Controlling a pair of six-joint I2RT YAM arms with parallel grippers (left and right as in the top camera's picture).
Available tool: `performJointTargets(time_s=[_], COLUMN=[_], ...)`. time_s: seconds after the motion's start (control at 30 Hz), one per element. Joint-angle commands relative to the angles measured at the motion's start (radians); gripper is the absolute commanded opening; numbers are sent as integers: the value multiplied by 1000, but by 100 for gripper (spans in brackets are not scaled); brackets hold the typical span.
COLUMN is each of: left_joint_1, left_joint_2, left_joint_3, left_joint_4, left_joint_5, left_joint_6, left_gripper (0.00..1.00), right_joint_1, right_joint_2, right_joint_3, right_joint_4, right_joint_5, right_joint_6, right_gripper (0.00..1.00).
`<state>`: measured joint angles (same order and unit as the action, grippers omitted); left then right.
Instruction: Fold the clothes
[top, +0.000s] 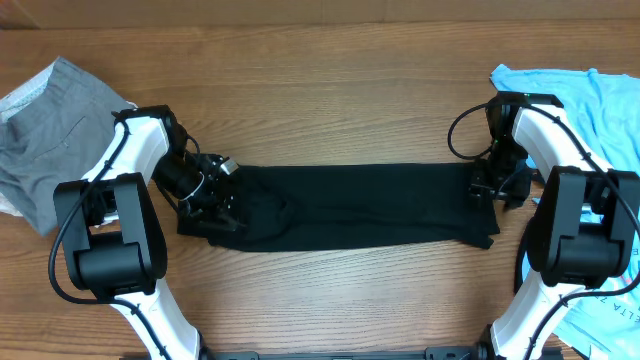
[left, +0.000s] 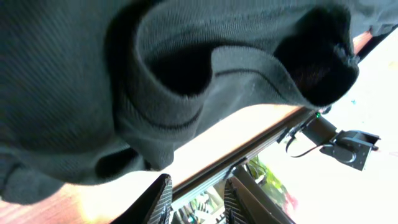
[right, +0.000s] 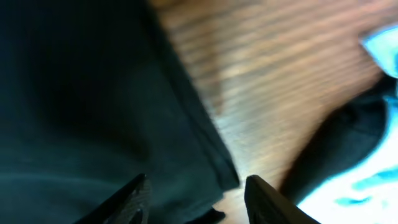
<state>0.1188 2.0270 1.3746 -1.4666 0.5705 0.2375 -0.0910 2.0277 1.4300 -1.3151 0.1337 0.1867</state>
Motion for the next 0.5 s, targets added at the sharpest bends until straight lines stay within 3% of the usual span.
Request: performJointTargets(time_s=[0.0, 0.23, 0.37, 0.47], left_joint_1=[3, -2, -2, -2], left_joint_2=[-23, -43, -67, -76], left_joint_3=[-7, -6, -6, -6], left_joint_4=[5, 39, 85, 138], left_joint_5=[42, 96, 68, 60], left_joint_6=[-5, 42, -31, -88], left_gripper=[28, 29, 32, 32], right_joint_1=[-6, -110, -193, -251], right_joint_2=[-40, -40, -40, -40], right_joint_3=[-5, -5, -7, -30], right_joint_4=[24, 68, 85, 126], right_joint_5=[-69, -130, -272, -367], right_joint_6=[-64, -70, -181, -265], right_gripper=[53, 58, 67, 68])
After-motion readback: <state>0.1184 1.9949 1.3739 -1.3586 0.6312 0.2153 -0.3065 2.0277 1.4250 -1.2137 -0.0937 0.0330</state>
